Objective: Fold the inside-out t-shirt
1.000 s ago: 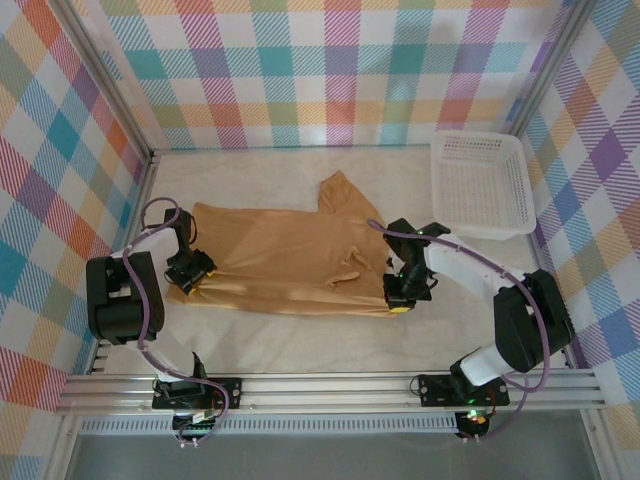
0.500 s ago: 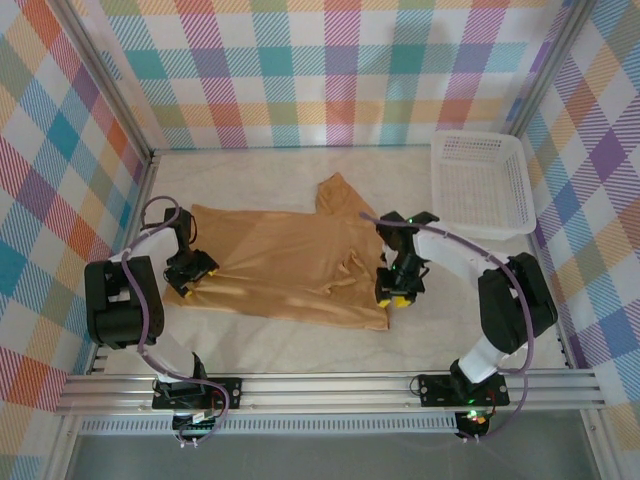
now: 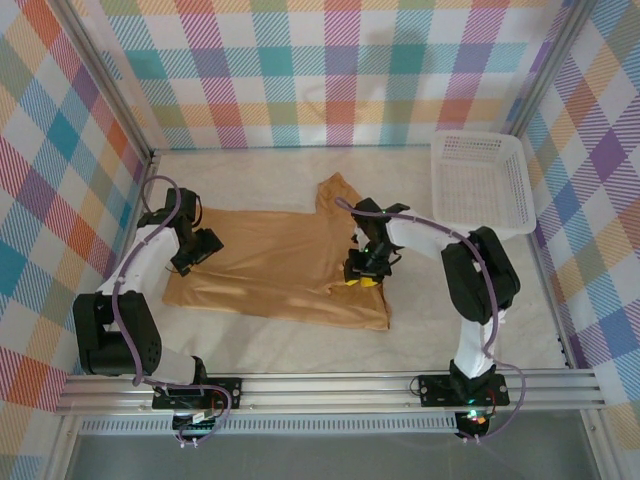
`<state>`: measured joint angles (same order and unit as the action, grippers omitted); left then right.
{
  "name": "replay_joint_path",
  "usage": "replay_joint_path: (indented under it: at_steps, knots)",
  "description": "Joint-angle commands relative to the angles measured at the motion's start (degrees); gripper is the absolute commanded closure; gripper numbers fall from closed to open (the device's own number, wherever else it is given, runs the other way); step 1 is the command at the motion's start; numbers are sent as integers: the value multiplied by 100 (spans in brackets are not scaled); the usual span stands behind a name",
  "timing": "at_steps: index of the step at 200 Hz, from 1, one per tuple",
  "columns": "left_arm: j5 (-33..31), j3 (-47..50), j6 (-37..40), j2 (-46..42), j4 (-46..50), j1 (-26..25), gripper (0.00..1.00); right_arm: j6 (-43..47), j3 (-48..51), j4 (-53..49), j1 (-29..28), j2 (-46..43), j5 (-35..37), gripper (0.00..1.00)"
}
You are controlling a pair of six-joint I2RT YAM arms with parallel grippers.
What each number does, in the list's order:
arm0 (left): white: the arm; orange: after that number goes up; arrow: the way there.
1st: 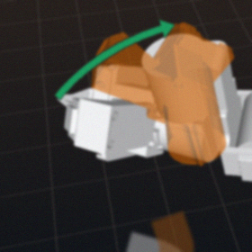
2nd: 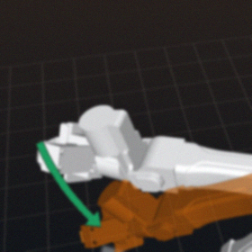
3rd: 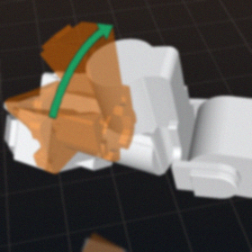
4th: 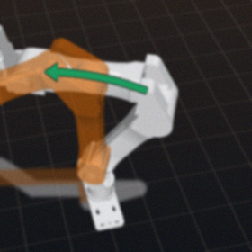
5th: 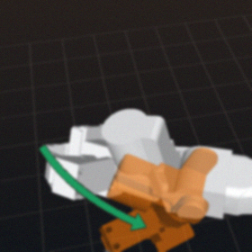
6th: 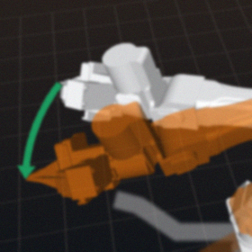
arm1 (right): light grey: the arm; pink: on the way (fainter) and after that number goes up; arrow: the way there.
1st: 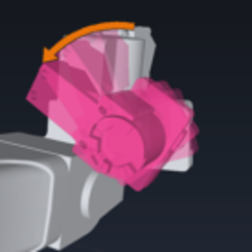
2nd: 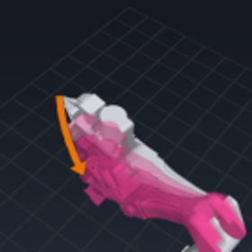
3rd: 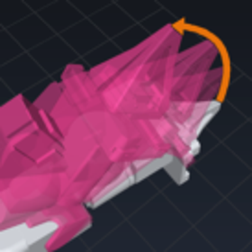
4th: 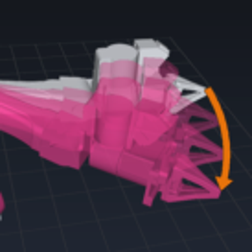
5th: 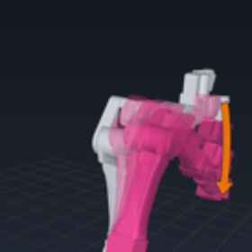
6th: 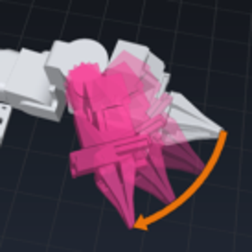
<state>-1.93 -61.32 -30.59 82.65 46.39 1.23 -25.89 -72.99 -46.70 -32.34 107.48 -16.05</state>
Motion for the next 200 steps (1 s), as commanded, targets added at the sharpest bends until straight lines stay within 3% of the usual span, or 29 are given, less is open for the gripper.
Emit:
replay_joint_path:
  at_steps: [1, 20, 64, 92, 136, 173, 186, 200]
  knots:
    - [143, 90, -47, 25, 34, -45, 28, -205, -112, 421, -1, 36, -363, 58]
    - [174, 120, -70, 66, -7, -70, 29, -259, -182, 462, -9, 177, -398, 58]
    - [114, 59, -2, 59, 87, -88, 30, -373, -362, 406, -18, 357, -425, 71]
    - [96, 51, 26, 39, 98, -88, 30, -389, -438, 305, -45, 331, -431, 100]
    - [149, 17, -15, 59, 76, -88, 31, -613, -1042, 274, -148, 247, -396, 100]
    - [163, -40, 7, -65, 264, -102, 31, -799, -1868, 283, -188, 1067, -297, 100]
    - [158, 17, 2, -204, 319, -100, 31, -829, -2257, 233, -256, 1392, -327, 87]
    - [114, 86, -15, -359, 336, -105, 31, -847, -2575, 230, -337, 1566, -362, 62]
